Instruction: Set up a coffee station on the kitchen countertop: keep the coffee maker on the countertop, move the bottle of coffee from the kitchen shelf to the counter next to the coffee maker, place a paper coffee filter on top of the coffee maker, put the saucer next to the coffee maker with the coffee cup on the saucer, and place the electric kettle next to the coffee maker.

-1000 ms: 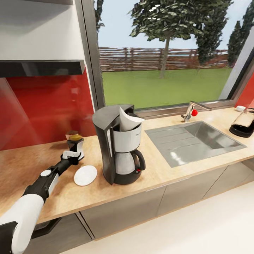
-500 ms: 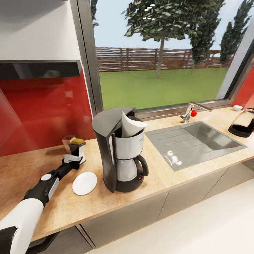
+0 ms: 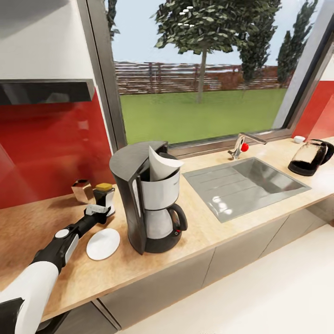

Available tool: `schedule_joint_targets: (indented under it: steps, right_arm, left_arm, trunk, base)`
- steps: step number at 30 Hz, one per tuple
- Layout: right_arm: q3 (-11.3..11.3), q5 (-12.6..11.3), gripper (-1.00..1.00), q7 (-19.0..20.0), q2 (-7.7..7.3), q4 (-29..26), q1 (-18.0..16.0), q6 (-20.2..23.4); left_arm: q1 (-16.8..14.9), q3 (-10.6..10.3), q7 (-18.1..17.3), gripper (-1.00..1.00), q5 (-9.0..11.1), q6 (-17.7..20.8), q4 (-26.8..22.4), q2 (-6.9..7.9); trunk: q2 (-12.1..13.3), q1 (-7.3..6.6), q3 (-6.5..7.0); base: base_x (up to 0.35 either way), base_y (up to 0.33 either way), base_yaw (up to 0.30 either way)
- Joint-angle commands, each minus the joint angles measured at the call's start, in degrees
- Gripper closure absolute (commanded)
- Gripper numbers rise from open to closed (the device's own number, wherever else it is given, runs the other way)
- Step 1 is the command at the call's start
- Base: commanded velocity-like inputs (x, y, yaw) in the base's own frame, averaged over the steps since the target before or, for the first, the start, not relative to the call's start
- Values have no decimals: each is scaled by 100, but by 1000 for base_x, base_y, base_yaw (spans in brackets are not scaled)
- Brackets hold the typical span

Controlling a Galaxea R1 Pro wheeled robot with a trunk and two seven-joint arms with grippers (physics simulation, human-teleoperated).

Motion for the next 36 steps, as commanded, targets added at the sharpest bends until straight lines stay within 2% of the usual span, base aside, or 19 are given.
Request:
schedule_joint_targets:
  steps: [1, 11, 13, 19, 30, 33, 36]
  right_arm:
    - [29, -57, -100, 17, 0, 9, -5, -23]
    - [29, -60, -100, 19, 3, 5, -5, -17]
    - [26, -57, -100, 18, -2, 5, -5, -15]
    - [27, -55, -100, 24, -6, 4, -5, -14]
    - [30, -55, -100, 26, -6, 8, -5, -14]
    - [29, -55, -100, 26, -6, 10, -5, -14]
    - [29, -55, -100, 26, -6, 11, -5, -14]
  left_arm:
    - [-7, 44, -32, 100, -61, -32, 4, -6]
    - [2, 53, -31, 100, -56, -41, 67, -6]
    - [96, 56, -31, 100, -53, -48, 44, -6]
    - [196, 70, 0, 100, -52, -325, 58, -14]
    - [204, 78, 20, 100, -44, -363, 67, -24]
    - [204, 79, 19, 100, 20, -363, 68, -17]
    - [209, 74, 14, 100, 177, -370, 73, -15]
  trunk:
    - [-11, 3, -11]
    - [-11, 3, -7]
    - [-11, 3, -7]
    - [-11, 3, -7]
    - [-11, 3, -7]
    - [-11, 3, -7]
    - [-11, 3, -7]
  base:
    - [0, 0, -22]
    - [0, 0, -77]
    - [0, 0, -28]
    - [0, 0, -5]
    - [13, 0, 0]
    - [202, 0, 0]
    - [73, 0, 0]
